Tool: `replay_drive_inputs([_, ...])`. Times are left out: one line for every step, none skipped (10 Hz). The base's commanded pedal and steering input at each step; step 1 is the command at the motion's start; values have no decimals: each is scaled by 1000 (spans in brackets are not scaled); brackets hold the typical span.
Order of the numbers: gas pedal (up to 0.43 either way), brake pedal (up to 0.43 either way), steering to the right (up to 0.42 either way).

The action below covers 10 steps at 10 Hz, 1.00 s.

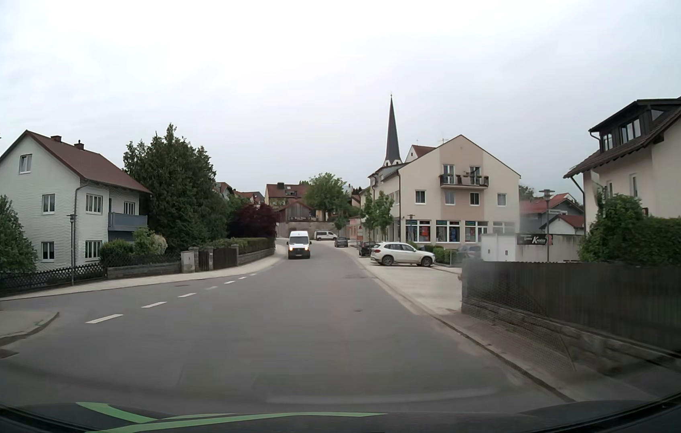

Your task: Follow the waypoints while adhering to traffic rules and regulations

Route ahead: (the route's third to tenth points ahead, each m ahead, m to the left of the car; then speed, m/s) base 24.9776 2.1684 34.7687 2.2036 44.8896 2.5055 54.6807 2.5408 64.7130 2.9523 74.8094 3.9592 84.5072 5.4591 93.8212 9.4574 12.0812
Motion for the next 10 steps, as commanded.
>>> replay_drive_inputs([20, 0, 3])
replay_drive_inputs([20, 0, 3])
replay_drive_inputs([20, 0, 3])
replay_drive_inputs([20, 0, 3])
replay_drive_inputs([20, 0, 3])
replay_drive_inputs([28, 0, 3])
replay_drive_inputs([28, 0, 2])
replay_drive_inputs([39, 0, 1])
replay_drive_inputs([39, 0, 0])
replay_drive_inputs([47, 0, -1])
